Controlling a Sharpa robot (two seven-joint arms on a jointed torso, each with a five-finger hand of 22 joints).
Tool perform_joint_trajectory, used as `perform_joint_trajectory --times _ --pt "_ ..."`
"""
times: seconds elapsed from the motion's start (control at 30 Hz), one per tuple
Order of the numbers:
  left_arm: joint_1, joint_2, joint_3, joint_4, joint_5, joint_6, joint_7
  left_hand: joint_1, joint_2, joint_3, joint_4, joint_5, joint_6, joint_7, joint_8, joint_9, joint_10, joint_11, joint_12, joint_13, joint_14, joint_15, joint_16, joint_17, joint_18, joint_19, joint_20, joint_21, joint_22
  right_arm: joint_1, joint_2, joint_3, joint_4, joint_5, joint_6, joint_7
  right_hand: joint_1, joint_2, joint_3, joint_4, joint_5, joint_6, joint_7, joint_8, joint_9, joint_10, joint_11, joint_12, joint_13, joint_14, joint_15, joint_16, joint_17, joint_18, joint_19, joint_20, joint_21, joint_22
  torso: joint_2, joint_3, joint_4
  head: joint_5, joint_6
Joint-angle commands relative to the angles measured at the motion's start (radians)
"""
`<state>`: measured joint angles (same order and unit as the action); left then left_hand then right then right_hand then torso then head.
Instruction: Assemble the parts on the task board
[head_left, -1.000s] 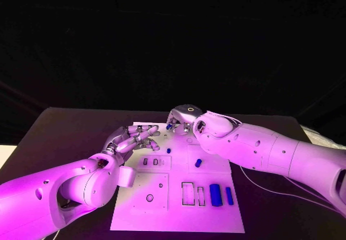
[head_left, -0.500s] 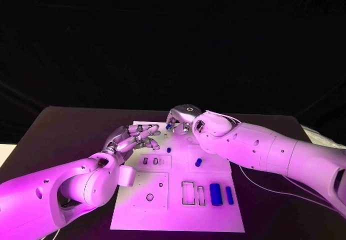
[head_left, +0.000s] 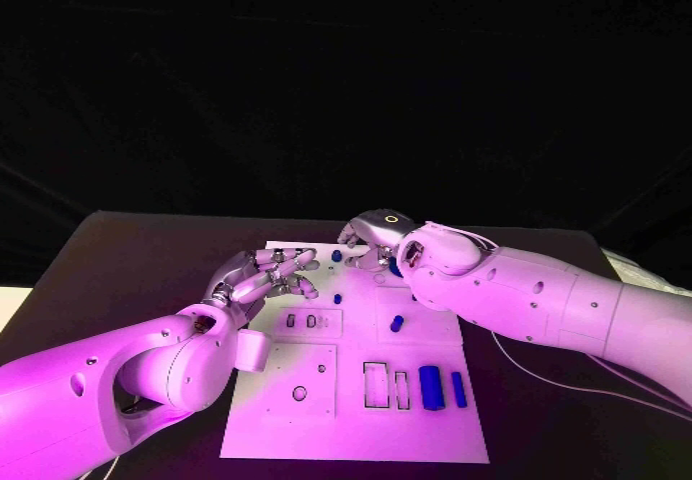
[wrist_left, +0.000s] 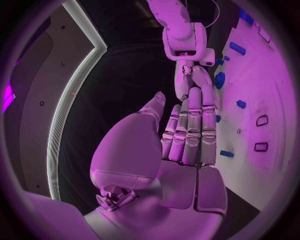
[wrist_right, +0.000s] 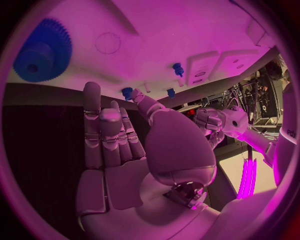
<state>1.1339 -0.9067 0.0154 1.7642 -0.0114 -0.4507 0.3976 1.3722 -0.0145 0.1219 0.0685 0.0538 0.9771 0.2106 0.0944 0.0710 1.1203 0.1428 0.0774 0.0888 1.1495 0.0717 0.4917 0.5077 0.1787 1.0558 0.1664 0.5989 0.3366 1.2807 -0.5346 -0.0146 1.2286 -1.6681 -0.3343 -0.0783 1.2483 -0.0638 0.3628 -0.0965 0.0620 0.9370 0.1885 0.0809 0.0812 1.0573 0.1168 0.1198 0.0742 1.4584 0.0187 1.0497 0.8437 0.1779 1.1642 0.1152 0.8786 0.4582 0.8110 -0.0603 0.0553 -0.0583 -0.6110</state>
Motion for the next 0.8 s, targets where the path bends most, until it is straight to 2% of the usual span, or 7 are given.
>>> perform_joint_trajectory --times 0.03,0.13,0.23,0.3,0.37,0.43,0.8 --pt "0.001 -0.002 0.001 0.001 0.000 0.028 0.000 -0.002 0.008 0.001 -0.005 0.006 -0.003 0.001 -0.006 -0.001 -0.006 -0.001 -0.004 0.001 -0.007 -0.003 0.004 0.002 0.000 -0.008 0.002 0.006 0.002 0.001 -0.062 0.007 0.060 0.122 -0.044 0.006 0.006 0.006 0.003 0.011 0.011 0.020 -0.003 0.008 0.003 0.056 -0.010 0.025 0.006 0.023 -0.007 0.056 0.066 0.006 0.020 -0.004 0.023 0.017 -0.001 0.0004 -0.0030 -0.001 0.003" --pt "0.001 -0.006 0.001 0.001 0.000 0.030 -0.001 -0.002 0.009 0.001 -0.005 0.006 -0.003 0.001 -0.006 -0.001 -0.006 -0.001 -0.004 0.001 -0.007 -0.003 0.004 0.002 0.000 -0.008 0.002 0.007 0.002 0.003 -0.138 0.016 0.125 0.207 -0.037 0.001 0.012 -0.003 0.005 0.010 0.040 0.038 -0.026 0.009 0.005 0.197 -0.044 0.097 0.040 0.050 -0.030 0.157 0.190 -0.013 0.079 -0.021 0.121 0.151 -0.001 0.0028 -0.0125 0.001 0.007" --pt "0.001 -0.008 0.001 0.001 0.000 0.031 -0.002 0.000 0.009 0.002 -0.007 0.006 -0.003 0.001 -0.006 -0.001 -0.007 -0.001 -0.004 0.001 -0.008 -0.003 0.004 0.002 0.000 -0.009 0.002 0.008 0.003 0.007 -0.198 0.022 0.164 0.258 0.012 -0.029 0.006 -0.028 -0.018 0.011 0.073 0.034 -0.045 -0.001 0.002 0.321 -0.071 0.192 0.103 0.067 -0.052 0.236 0.290 -0.030 0.127 -0.042 0.197 0.257 -0.003 0.0052 -0.0194 0.002 0.009" --pt "0.001 -0.009 0.001 0.000 0.000 0.033 -0.002 0.000 0.010 0.003 -0.007 0.006 -0.003 0.001 -0.006 -0.001 -0.007 -0.001 -0.004 0.001 -0.008 -0.003 0.004 0.002 0.000 -0.009 0.002 0.008 0.003 0.010 -0.224 0.024 0.174 0.267 0.043 -0.052 0.006 -0.034 -0.045 0.019 0.088 0.039 -0.058 -0.006 0.001 0.353 -0.083 0.411 0.326 0.071 -0.066 0.292 0.359 -0.044 0.157 -0.059 0.255 0.332 -0.005 0.0068 -0.0223 0.004 0.011" --pt "0.001 -0.008 0.001 0.000 0.000 0.033 -0.001 0.000 0.010 0.003 -0.007 0.006 -0.003 0.001 -0.006 -0.001 -0.007 -0.001 -0.004 0.001 -0.008 -0.003 0.004 0.002 0.000 -0.009 0.002 0.008 0.003 0.011 -0.241 0.025 0.173 0.271 0.068 -0.072 0.004 -0.037 -0.084 0.035 0.089 0.036 -0.060 -0.014 -0.002 0.332 -0.076 0.765 0.711 0.073 -0.060 0.350 0.437 -0.055 0.175 -0.058 0.311 0.411 -0.005 0.0086 -0.0236 0.004 0.012" --pt "0.001 -0.008 0.001 0.000 0.000 0.034 0.001 0.002 0.011 0.005 -0.009 0.006 -0.003 0.001 -0.006 0.000 -0.007 -0.001 -0.004 0.001 -0.009 -0.003 0.004 0.002 0.000 -0.011 0.002 0.009 0.005 0.012 -0.250 0.026 0.167 0.272 0.090 -0.085 -0.002 -0.035 -0.106 0.051 0.102 0.031 -0.053 -0.014 -0.003 0.311 -0.071 0.901 0.867 0.075 -0.057 0.377 0.474 -0.061 0.180 -0.051 0.339 0.450 -0.004 0.0105 -0.0244 0.004 0.014" --pt "0.001 -0.003 0.000 -0.004 0.000 0.039 0.005 0.004 0.011 0.007 -0.011 0.006 -0.003 0.001 -0.006 0.000 -0.007 -0.001 -0.004 0.001 -0.010 -0.003 0.005 0.002 0.000 -0.013 0.002 0.011 0.006 0.013 -0.228 0.027 0.121 0.256 0.165 -0.109 -0.001 -0.032 -0.150 0.078 0.138 0.009 -0.043 -0.014 -0.004 0.295 -0.064 1.019 1.021 0.080 -0.045 0.416 0.533 -0.068 0.186 -0.041 0.384 0.512 -0.003 0.0079 -0.0210 0.004 0.012"
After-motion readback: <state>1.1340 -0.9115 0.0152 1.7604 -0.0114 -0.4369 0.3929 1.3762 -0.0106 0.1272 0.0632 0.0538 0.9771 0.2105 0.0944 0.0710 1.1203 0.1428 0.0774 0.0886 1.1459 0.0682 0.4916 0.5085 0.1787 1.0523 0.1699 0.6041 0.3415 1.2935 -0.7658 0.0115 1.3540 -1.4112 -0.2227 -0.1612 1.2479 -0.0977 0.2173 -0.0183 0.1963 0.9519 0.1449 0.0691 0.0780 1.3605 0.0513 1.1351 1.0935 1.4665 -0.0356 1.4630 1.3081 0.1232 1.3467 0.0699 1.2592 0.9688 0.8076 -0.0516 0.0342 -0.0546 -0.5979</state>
